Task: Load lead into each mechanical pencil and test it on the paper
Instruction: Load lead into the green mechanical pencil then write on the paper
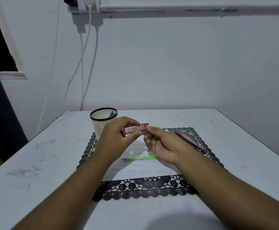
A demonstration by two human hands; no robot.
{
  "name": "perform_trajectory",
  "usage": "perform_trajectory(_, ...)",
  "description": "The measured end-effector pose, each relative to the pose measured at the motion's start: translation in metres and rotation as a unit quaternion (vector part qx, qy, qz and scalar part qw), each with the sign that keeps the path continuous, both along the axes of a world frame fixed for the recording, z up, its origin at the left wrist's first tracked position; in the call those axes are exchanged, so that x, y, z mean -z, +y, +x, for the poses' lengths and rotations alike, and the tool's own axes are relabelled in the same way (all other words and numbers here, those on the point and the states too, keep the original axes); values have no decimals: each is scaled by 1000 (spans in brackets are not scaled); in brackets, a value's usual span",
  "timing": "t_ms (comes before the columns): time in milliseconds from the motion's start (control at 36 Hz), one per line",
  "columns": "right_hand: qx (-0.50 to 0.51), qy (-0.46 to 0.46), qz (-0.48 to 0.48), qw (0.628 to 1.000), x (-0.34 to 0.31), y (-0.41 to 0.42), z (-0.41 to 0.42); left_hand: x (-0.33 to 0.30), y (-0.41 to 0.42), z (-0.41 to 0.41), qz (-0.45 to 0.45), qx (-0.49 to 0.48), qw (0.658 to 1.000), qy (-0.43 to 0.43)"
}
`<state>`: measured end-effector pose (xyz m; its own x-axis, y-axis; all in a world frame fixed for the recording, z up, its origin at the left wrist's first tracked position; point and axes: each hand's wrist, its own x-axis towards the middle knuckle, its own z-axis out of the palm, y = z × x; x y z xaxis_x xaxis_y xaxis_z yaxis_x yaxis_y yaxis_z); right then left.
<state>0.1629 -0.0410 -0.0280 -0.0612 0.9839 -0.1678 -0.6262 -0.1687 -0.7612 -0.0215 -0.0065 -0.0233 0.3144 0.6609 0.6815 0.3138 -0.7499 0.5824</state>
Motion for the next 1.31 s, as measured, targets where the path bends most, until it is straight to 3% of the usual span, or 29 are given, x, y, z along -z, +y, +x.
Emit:
perform_trajectory(361, 93, -237, 102, 962, -12, -10, 8, 4, 3, 3, 21, -109, 990, 92)
perform_trajectory(500, 126, -287, 146, 938, -10, -11, 7, 7, 5, 5, 14, -131, 981, 145)
perform_trajectory(722, 140, -353, 208, 901, -8, -12, 9, 10, 6, 7, -21, -132, 981, 142)
perform_trajectory(1306, 161, -308, 236, 908, -8, -9, 10, 9, 3, 9, -52, -94, 984, 143)
